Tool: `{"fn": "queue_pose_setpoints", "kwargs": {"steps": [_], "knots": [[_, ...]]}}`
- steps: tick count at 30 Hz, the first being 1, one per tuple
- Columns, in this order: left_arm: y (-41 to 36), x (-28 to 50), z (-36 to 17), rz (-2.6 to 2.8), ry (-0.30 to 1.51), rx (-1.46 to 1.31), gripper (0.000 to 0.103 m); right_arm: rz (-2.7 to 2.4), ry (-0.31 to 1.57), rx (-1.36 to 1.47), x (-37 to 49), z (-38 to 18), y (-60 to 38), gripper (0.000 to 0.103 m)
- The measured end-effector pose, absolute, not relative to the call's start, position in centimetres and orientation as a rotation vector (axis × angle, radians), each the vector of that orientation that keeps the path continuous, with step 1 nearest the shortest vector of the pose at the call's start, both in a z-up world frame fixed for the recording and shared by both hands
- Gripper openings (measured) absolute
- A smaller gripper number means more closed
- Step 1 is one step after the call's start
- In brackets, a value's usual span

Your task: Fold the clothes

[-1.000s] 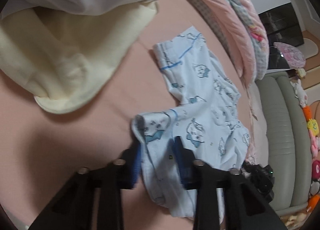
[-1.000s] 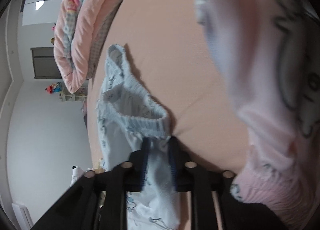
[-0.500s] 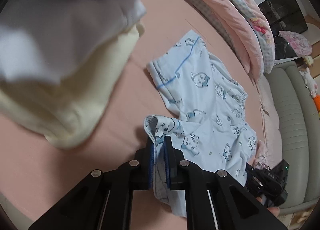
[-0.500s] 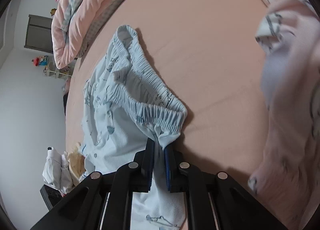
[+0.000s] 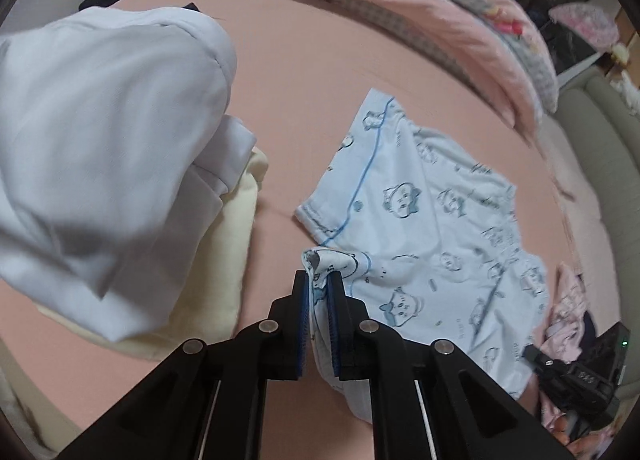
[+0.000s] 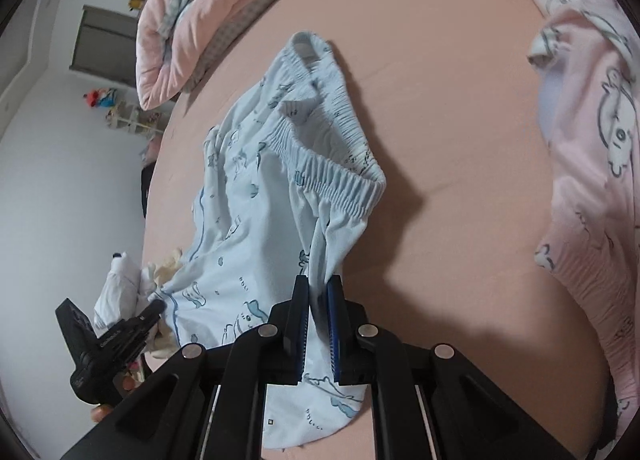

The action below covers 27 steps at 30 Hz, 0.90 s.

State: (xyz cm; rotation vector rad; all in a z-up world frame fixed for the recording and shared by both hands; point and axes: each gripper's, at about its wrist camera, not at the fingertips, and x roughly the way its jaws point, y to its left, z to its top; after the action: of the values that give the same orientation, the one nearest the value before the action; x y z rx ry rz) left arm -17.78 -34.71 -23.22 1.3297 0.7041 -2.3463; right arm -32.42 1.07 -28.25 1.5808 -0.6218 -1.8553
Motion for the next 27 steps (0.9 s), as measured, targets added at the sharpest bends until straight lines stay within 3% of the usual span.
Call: {"fn": "queue_pose_setpoints", "kwargs": {"steps": [11, 14, 15, 16, 17, 18, 19, 21, 27], "knots": [[-35.6, -16.9, -25.2, -2.248, 0.794, 1.437, 0.008, -1.899, -0.615, 1.664, -32.4, -29.9, 2.7, 0.007], [-35.5, -16.5, -24.6, -2.261, 0.830, 1.435, 0.015, -1.891, -0.615, 1.671, -32.0, -29.8, 2.7, 0.008], [-35.4, -16.3, -24.4, -2.267, 0.839, 1.432, 0.026, -1.893, -0.606, 1.678, -31.8, -29.7, 2.7, 0.011], [-35.4, -16.1, -24.2, -2.276, 0.849, 1.429, 0.034, -1.893, -0.612, 1.679, -31.6, -29.7, 2.8, 0.021], [-35.3, -16.0, -24.0, -2.296, 0.867, 1.428, 0.055, -1.878, -0.633, 1.672, -31.4, -29.6, 2.9, 0.029], [-35.2, -15.8, -23.7, -2.315, 0.884, 1.426, 0.071, -1.857, -0.661, 1.663, -31.5, -29.4, 2.3, 0.042], [-35.1, -15.7, -23.5, -2.334, 0.902, 1.425, 0.073, -1.837, -0.688, 1.654, -31.5, -29.1, 1.9, 0.054], [-34.8, -15.2, -23.2, -2.367, 0.940, 1.424, 0.074, -1.799, -0.732, 1.651, -31.2, -28.9, 1.8, 0.063], [-34.3, -13.8, -23.5, -2.385, 1.032, 1.452, 0.074, -1.751, -0.701, 1.685, -29.2, -28.8, 1.2, 0.067]]}}
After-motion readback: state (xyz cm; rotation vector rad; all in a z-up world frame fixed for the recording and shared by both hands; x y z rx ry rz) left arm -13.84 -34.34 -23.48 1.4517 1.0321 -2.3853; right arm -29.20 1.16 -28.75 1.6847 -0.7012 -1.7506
